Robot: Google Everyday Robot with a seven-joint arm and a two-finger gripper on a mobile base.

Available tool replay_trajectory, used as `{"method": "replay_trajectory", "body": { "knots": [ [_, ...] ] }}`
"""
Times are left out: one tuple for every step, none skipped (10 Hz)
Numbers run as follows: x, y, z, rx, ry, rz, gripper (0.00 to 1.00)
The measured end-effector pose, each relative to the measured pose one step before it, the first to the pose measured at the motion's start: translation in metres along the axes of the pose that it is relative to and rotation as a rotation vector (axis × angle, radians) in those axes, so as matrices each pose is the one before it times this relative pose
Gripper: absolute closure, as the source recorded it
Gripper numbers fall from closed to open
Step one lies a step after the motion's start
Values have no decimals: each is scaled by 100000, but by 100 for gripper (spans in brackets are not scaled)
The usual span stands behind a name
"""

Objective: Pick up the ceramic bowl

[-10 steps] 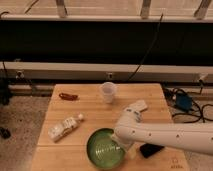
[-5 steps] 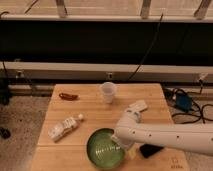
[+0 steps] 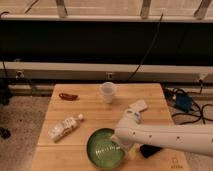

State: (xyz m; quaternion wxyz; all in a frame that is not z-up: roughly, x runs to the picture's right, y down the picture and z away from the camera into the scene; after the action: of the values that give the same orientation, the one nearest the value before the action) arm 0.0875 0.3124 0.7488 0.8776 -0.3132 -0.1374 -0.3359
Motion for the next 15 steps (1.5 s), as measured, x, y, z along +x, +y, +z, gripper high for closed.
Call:
{"method": "replay_trajectory", "body": {
  "knots": [
    [-39,16,49,199,-65,-47,20],
    [-29,50,37,98,-80,42,20],
    [6,7,48,126,78,-116,20],
    [-56,25,51,114,-105,-35,20],
    [-17,35,25,54,29,-39,20],
    [-44,-10,6,181,5,-81,20],
    [-38,68,16,635,78,-62,20],
    [24,26,-47,256,129,40,20],
    [23,76,24,9,76,55,20],
    [-131,-142,0,223,-78,-368,20],
    [-4,23,19,165,52,-81,20],
    [-33,15,7,343,-21,-37,20],
    [33,53,42,304,120,-4,20],
    [28,80,38,129,50,66,20],
    [-28,-26,16,127,23,-128,20]
  ]
}}
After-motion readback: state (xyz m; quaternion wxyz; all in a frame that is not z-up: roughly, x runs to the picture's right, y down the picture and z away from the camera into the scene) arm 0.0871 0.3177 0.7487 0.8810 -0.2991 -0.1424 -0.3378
